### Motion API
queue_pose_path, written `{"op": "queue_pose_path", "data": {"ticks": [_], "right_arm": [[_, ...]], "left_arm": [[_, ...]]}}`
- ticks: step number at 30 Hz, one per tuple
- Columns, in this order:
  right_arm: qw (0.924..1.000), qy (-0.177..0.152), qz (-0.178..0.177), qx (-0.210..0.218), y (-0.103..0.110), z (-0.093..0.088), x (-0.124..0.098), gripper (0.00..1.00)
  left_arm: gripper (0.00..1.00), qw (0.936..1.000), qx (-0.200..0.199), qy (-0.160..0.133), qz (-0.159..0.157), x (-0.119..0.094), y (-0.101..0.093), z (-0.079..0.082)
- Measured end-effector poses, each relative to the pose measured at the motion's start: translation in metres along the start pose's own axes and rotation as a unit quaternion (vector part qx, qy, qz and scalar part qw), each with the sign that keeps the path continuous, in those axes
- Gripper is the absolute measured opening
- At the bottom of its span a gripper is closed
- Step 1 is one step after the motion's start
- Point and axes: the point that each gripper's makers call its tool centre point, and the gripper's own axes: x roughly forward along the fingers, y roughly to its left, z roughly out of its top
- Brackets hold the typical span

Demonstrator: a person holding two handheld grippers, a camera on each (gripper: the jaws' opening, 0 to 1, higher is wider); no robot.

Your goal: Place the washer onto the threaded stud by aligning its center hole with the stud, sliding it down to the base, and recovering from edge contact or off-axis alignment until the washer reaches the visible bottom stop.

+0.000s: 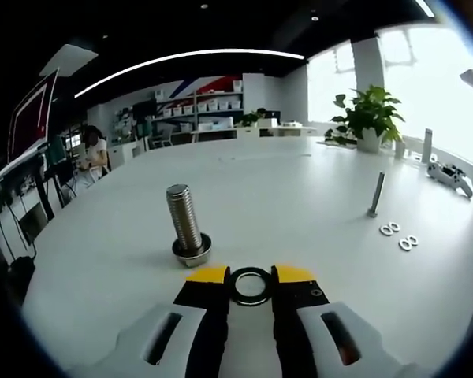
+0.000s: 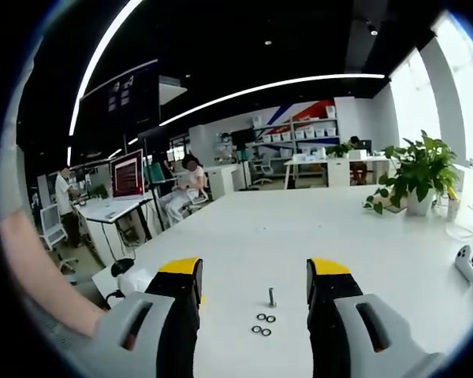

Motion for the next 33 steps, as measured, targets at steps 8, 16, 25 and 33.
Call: {"op": "queue_pose_path", "data": {"ticks": [8,16,25,33], "right_arm": [[1.0,-0.002,-0.001,0.0,-0.0016,0.0003,-0.0002,0.56],[1.0,-0.002,-0.001,0.001,-0.0015,0.0004,-0.0004,0.56],[1.0,-0.002,-0.001,0.001,-0.0004,0.0004,-0.0012,0.56],[1.0,-0.003,-0.001,0.001,-0.0005,0.0009,-0.0013,0.56]], "left_arm": [[0.22,0.9999,-0.004,0.008,0.005,-0.0027,-0.0004,-0.0072],[0.26,1.0,-0.001,0.003,0.001,-0.0013,-0.0025,-0.0073],[0.22,1.0,0.001,-0.006,-0.003,-0.0021,-0.0043,-0.0067],[0.22,1.0,-0.003,0.006,-0.003,-0.0027,-0.0044,-0.0058]]}}
